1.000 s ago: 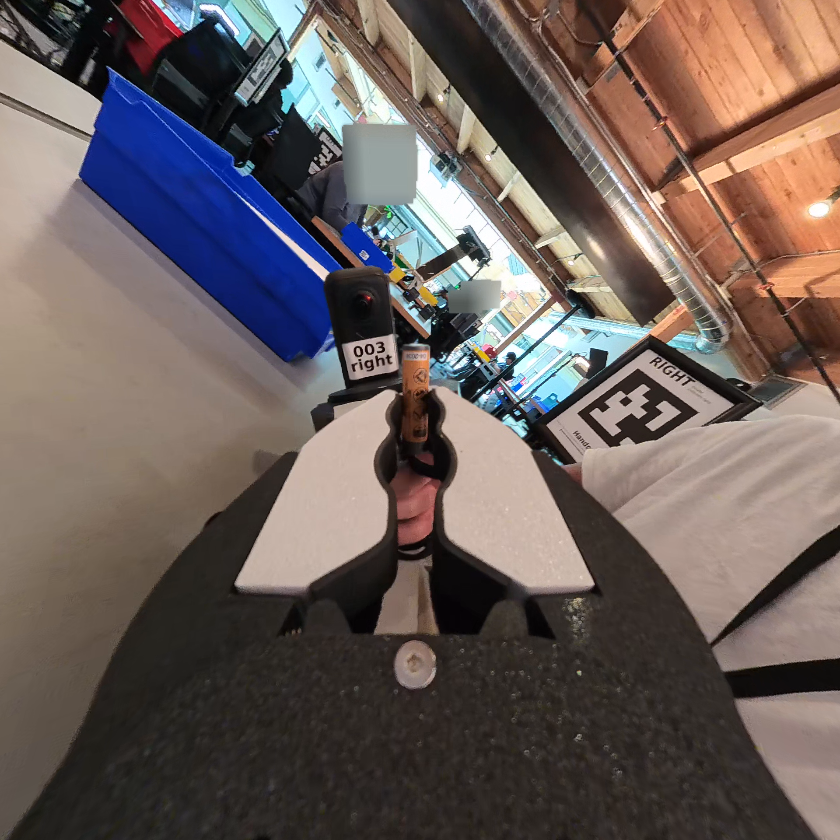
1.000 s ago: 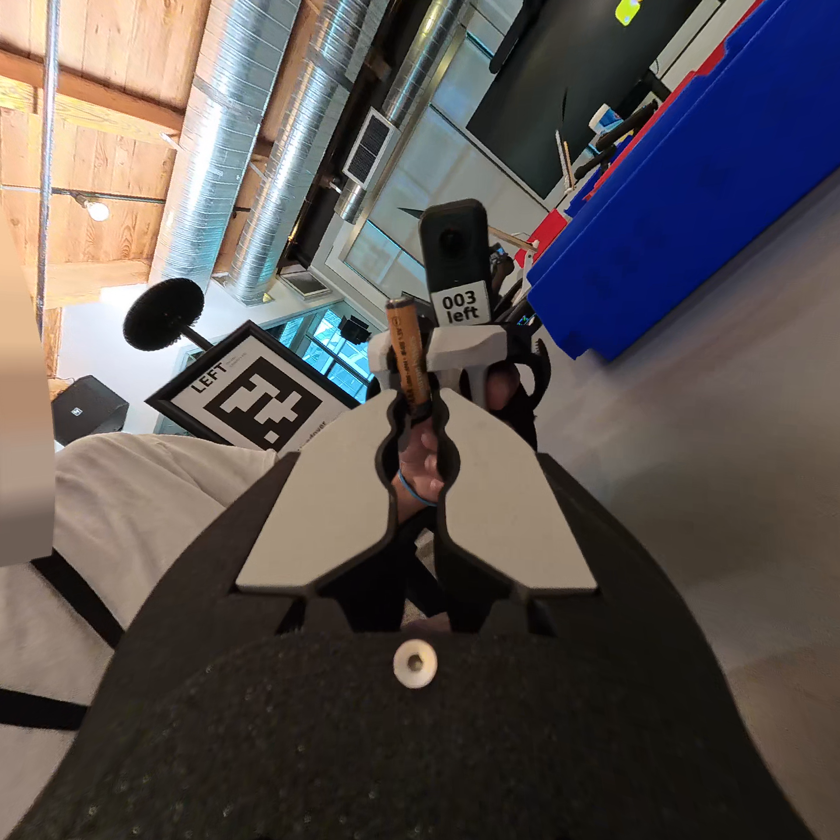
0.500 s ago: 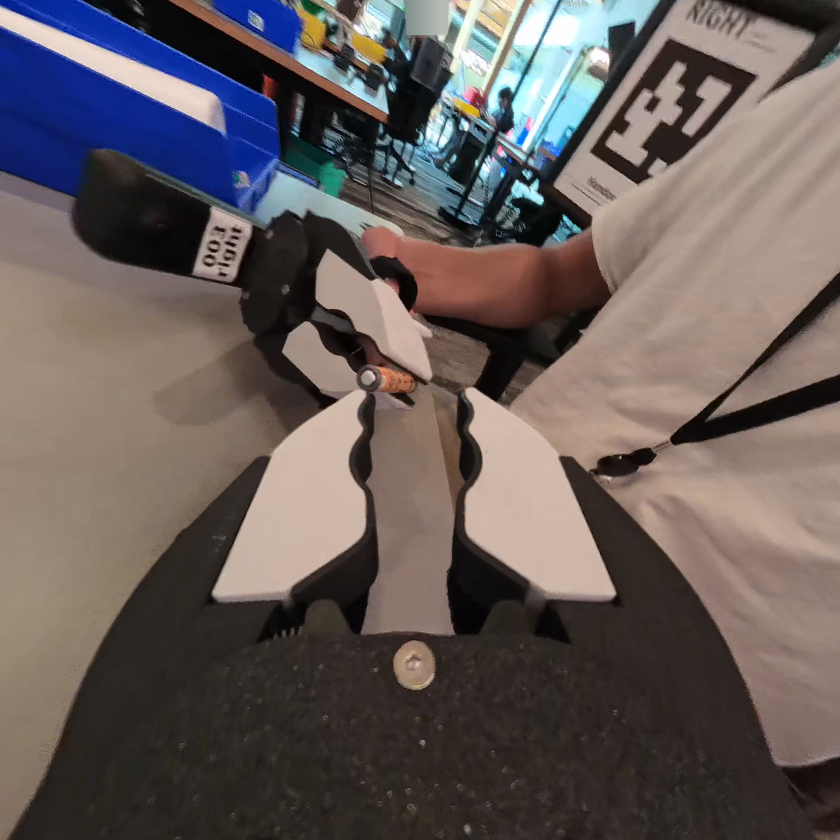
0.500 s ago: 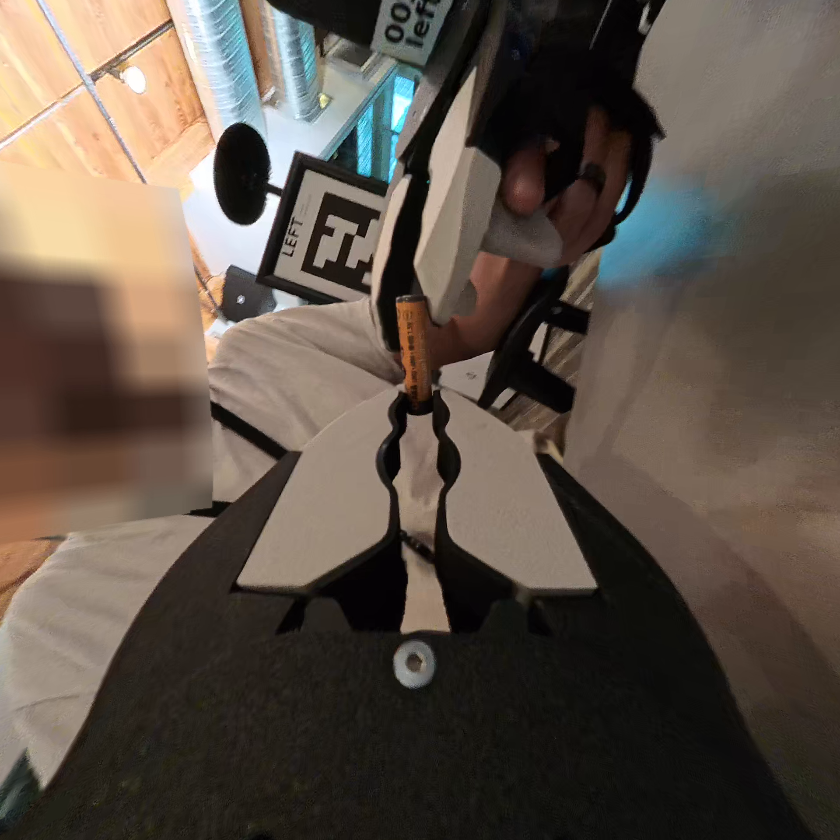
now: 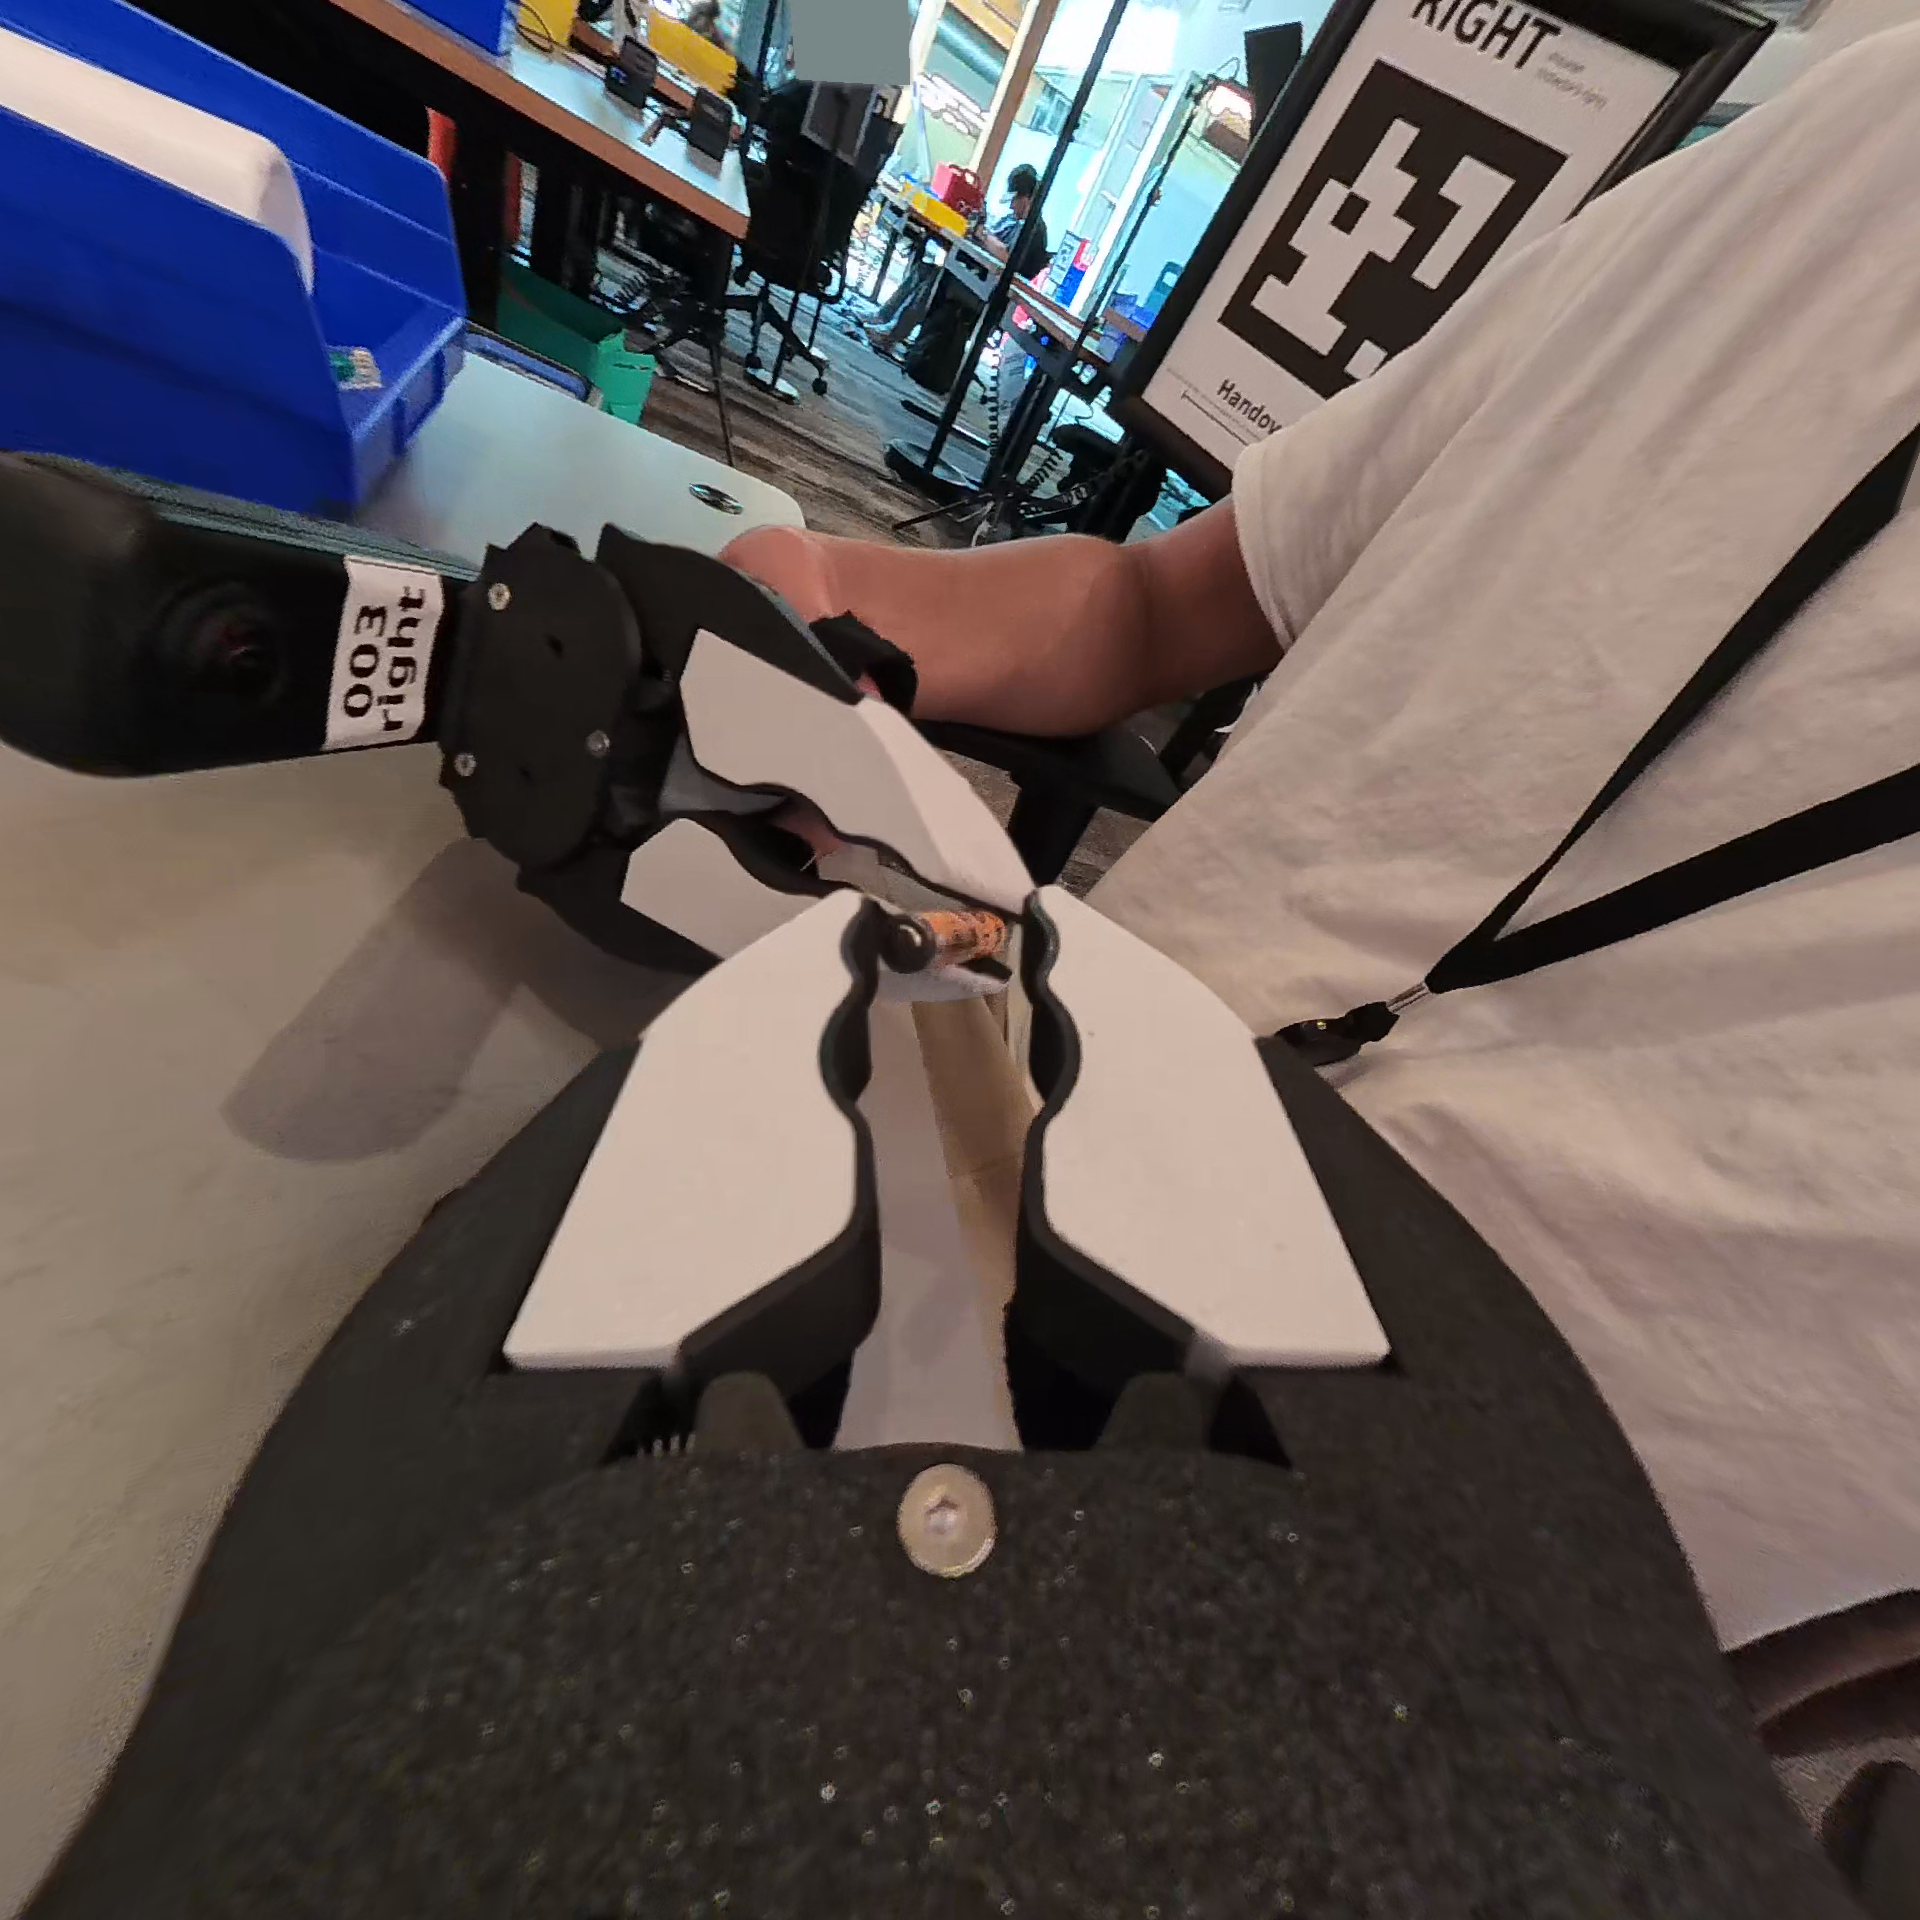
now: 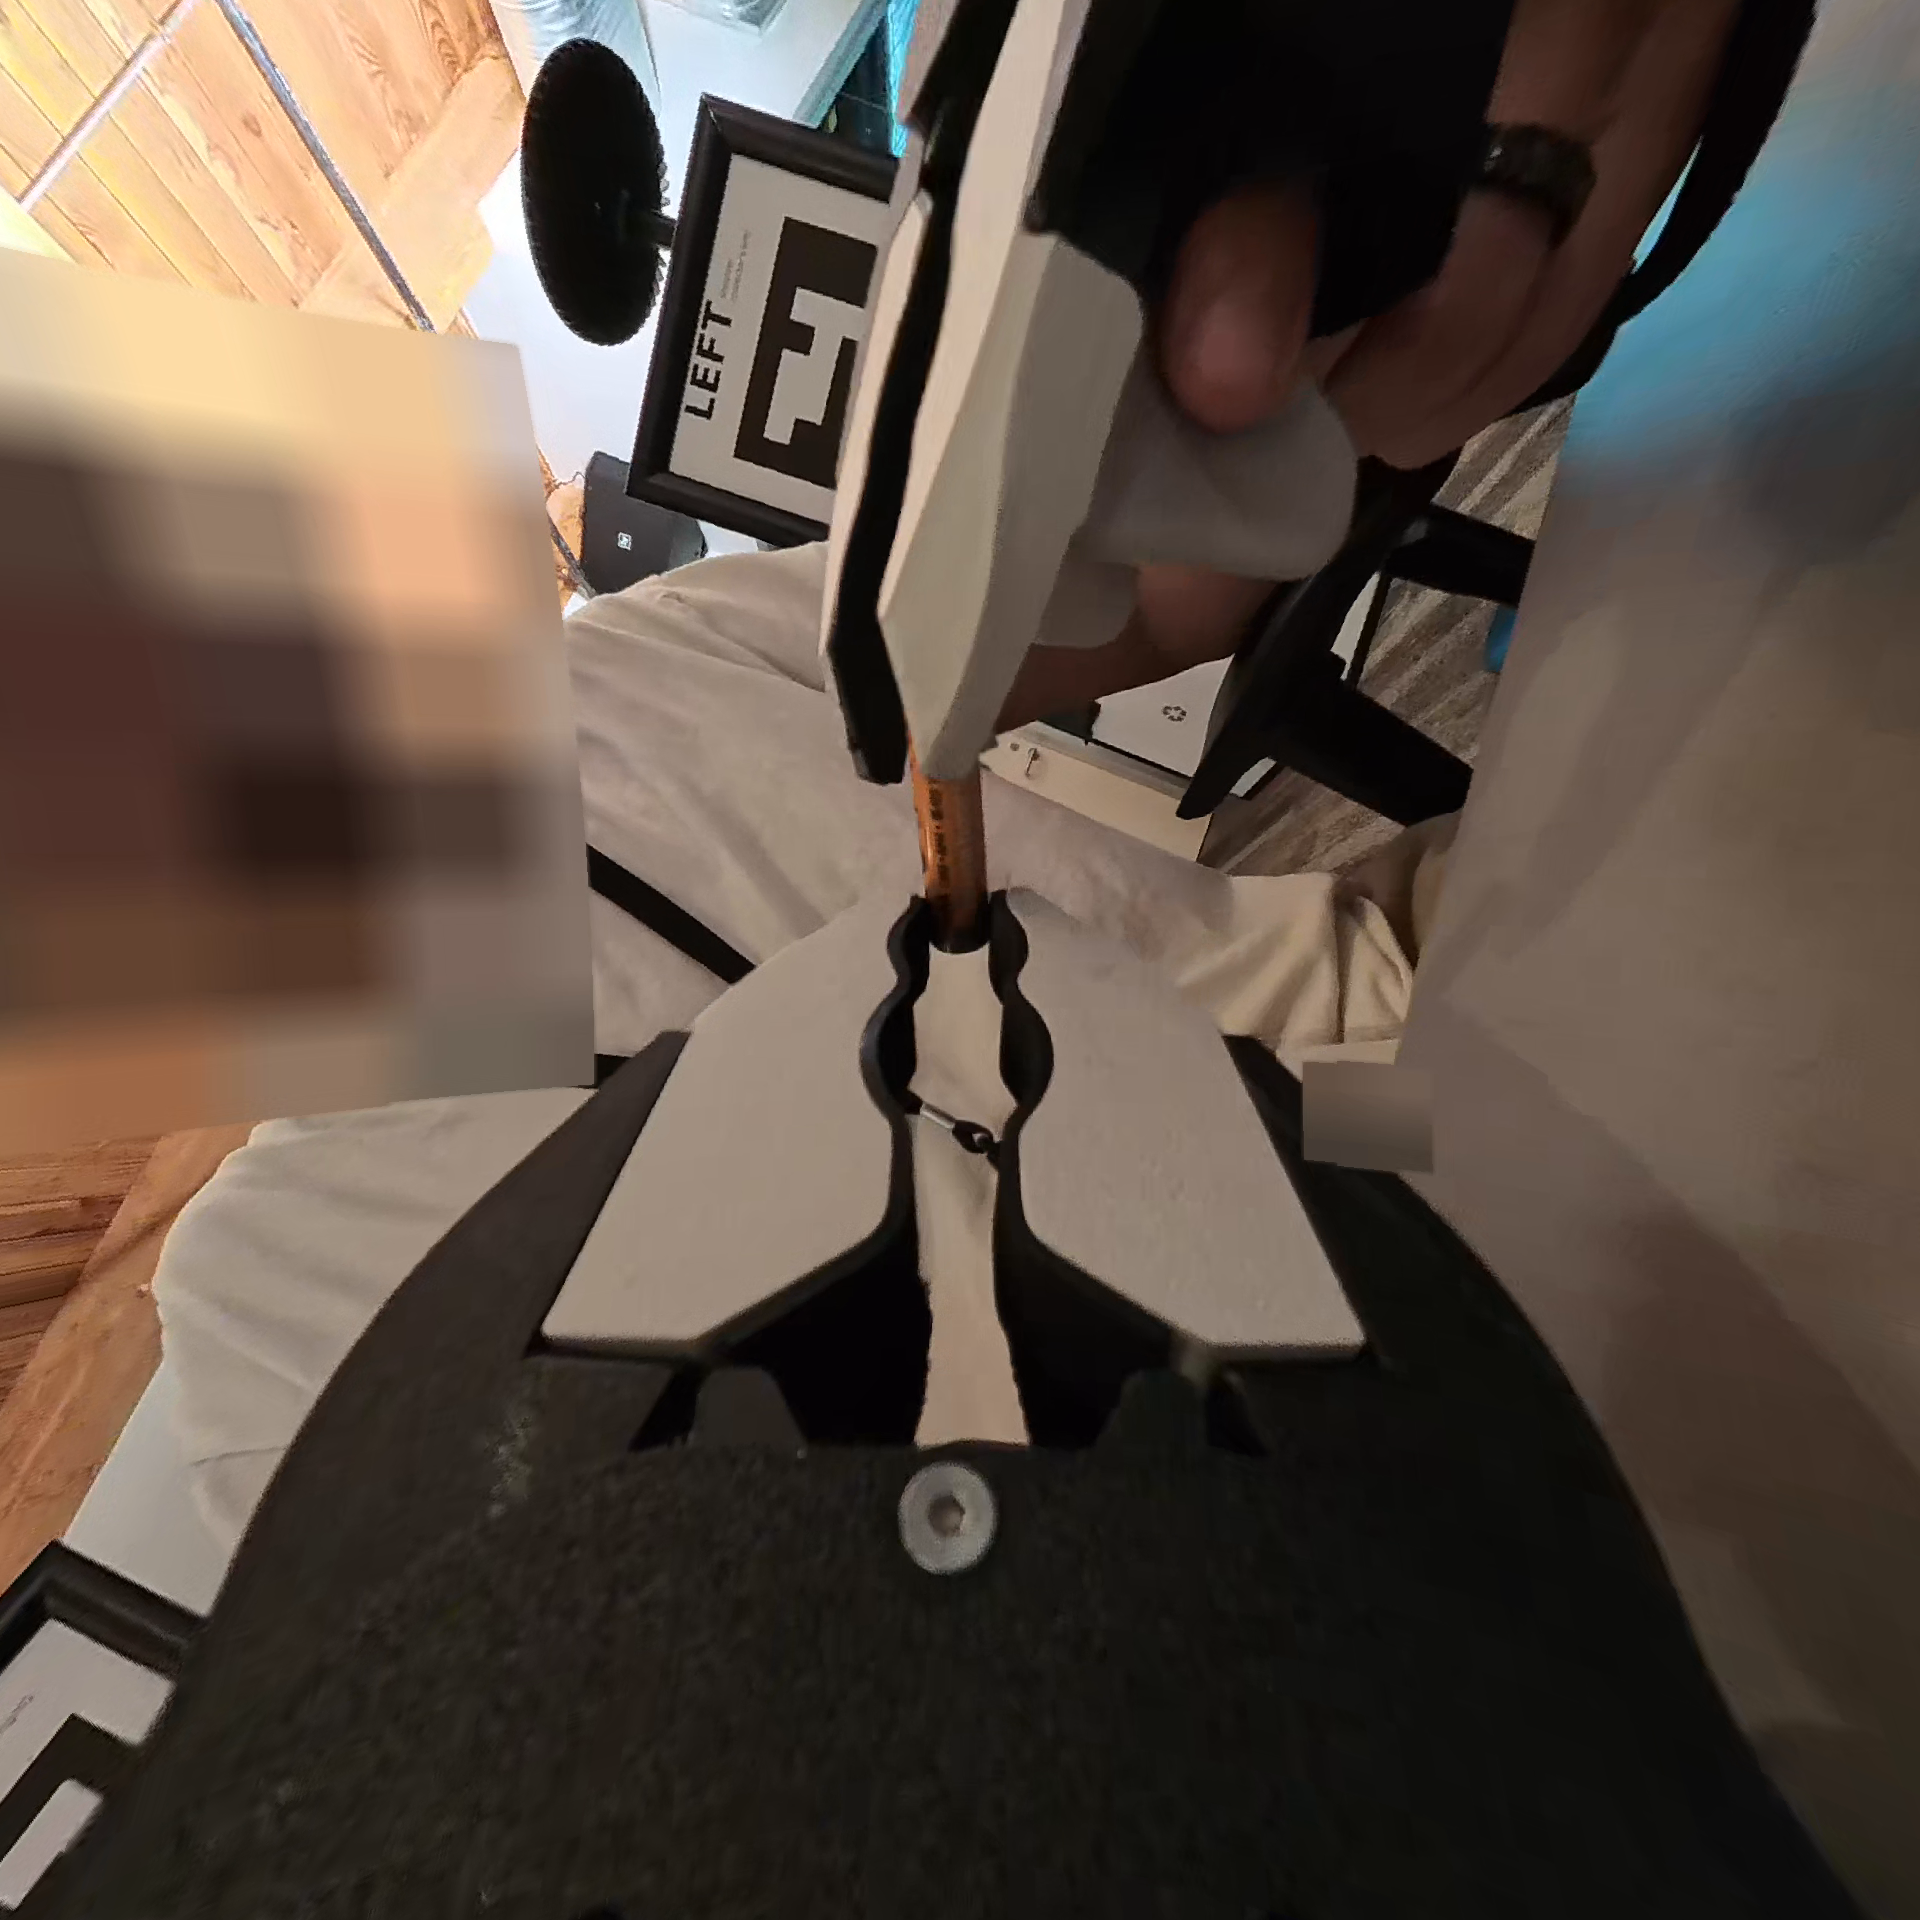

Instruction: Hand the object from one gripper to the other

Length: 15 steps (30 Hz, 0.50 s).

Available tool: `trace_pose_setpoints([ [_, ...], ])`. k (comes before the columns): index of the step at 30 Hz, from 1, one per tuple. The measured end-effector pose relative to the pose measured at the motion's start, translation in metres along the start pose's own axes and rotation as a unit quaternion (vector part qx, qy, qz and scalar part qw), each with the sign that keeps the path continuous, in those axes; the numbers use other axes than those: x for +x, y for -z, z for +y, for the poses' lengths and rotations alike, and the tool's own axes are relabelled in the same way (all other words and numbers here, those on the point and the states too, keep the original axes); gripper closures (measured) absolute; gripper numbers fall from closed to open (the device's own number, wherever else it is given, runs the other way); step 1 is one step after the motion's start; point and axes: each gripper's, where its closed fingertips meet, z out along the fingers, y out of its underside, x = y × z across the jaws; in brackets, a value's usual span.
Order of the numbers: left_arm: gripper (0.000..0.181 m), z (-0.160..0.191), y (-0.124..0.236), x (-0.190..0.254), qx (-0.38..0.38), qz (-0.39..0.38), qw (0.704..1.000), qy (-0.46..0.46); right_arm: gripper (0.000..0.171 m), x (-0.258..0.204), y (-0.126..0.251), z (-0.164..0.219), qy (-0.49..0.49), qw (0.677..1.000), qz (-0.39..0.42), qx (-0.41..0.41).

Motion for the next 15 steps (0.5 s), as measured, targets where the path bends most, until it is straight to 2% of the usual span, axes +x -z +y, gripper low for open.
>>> trace_pose_setpoints([
  [3, 0.171, -0.001, 0.002, 0.005, -0.001, 0.017, 1.0, 0.011, 0.161, -0.007, 0.004, -0.005, 0.011, 1.0, -0.016, 0.017],
  [10, 0.171, -0.007, 0.009, -0.017, 0.004, -0.063, 0.998, -0.007, 0.161, -0.004, 0.024, -0.025, 0.025, 0.996, 0.0, 0.09],
  [13, 0.171, -0.013, 0.02, -0.035, 0.025, -0.111, 0.993, 0.012, 0.148, 0.003, 0.038, -0.044, 0.097, 0.982, 0.072, 0.149],
  [15, 0.171, -0.02, 0.031, -0.049, 0.055, -0.149, 0.987, 0.029, 0.144, 0.007, 0.051, -0.058, 0.154, 0.96, 0.14, 0.188],
])
